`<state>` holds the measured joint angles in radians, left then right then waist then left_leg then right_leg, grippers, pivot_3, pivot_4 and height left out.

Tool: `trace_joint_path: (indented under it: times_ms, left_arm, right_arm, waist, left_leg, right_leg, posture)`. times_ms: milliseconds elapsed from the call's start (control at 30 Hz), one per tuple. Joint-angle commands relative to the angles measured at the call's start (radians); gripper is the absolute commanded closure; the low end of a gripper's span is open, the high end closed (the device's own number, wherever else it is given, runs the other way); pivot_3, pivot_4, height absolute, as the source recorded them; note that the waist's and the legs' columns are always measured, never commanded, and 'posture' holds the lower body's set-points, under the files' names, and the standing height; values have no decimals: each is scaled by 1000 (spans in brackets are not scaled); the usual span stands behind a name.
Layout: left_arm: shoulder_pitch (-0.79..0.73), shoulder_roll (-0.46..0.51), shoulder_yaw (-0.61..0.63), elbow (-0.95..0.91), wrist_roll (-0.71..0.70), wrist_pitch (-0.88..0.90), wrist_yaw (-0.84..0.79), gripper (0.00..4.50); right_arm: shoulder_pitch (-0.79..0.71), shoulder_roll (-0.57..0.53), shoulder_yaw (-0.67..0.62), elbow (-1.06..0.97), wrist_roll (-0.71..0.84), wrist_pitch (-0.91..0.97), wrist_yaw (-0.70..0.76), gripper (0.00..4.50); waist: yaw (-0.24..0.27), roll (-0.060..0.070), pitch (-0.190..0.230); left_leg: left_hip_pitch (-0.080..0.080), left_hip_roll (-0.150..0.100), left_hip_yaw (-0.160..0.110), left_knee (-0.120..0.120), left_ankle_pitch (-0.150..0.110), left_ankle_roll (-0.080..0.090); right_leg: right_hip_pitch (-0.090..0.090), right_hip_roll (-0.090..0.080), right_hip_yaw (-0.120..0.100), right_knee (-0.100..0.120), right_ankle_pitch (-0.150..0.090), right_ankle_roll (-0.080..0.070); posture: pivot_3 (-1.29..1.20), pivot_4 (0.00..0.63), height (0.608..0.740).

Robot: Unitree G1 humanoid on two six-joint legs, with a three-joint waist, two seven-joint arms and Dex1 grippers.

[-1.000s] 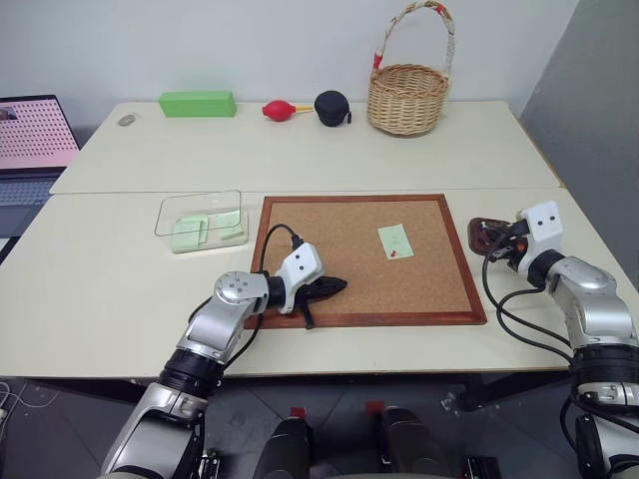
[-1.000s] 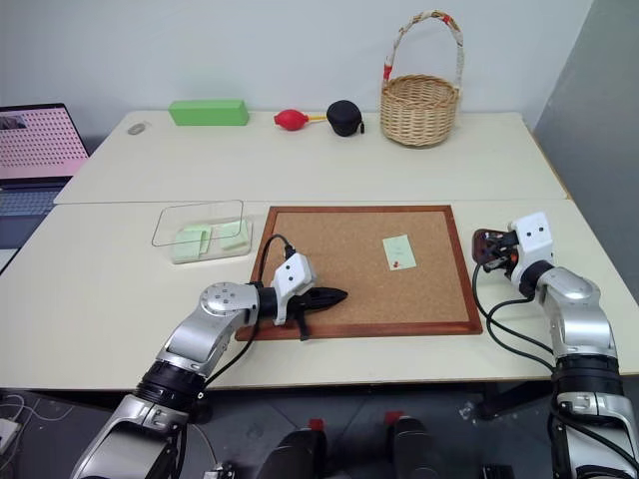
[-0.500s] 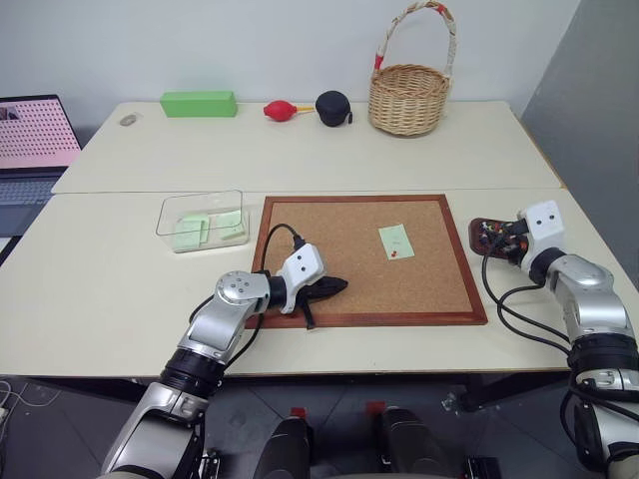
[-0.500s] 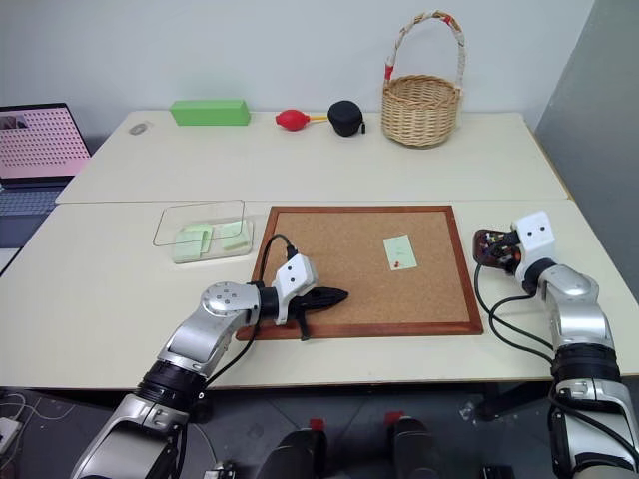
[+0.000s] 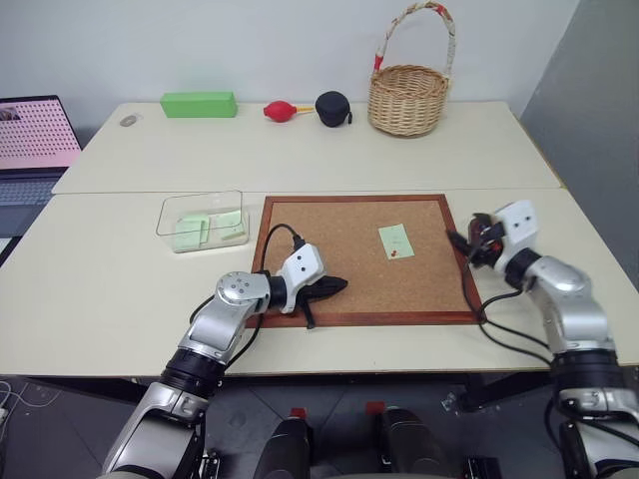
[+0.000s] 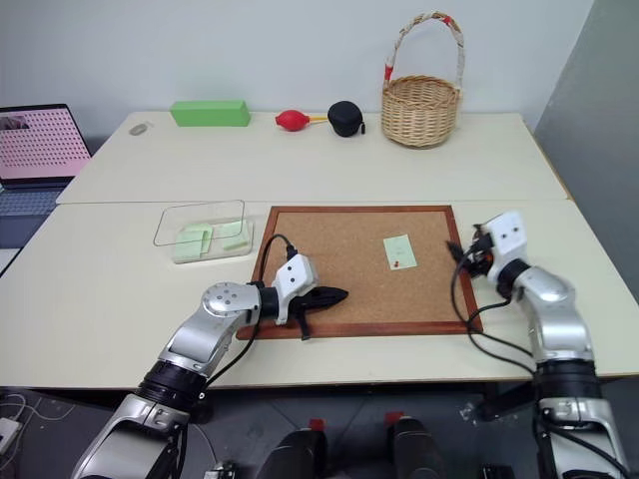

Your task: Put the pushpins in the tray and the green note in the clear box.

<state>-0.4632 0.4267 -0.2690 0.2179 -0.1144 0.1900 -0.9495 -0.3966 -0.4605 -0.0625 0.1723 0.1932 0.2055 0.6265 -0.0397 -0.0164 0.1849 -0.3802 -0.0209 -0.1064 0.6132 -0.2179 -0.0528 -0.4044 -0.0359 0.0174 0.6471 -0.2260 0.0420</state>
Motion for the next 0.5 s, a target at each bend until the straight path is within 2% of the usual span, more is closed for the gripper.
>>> trace_joint_path:
  times_ms: [33,233,500]
  left_arm:
    - [16,9,-2,39,36,22,27,4500]
    - [16,10,-4,40,37,22,25,4500]
    - [13,9,-3,40,38,23,29,4500]
  right_arm:
    - [2,43,38,-91,31,31,11,914]
    - [-21,89,100,-46,12,38,22,914]
    - [-84,124,117,78,-3,3,22,914]
  waist:
    - [0,0,0]
    - [0,0,0]
    - [0,0,0]
  left_leg:
    - [0,0,0,0,0,0]
    - [0,0,0,0,0,0]
    - [0,0,0,0,0,0]
  right_leg:
    - [0,0,0,0,0,0]
    - [0,0,0,0,0,0]
    - [0,0,-1,0,0,0]
  posture:
    - [0,150,740]
    - [0,150,740]
    - [0,150,740]
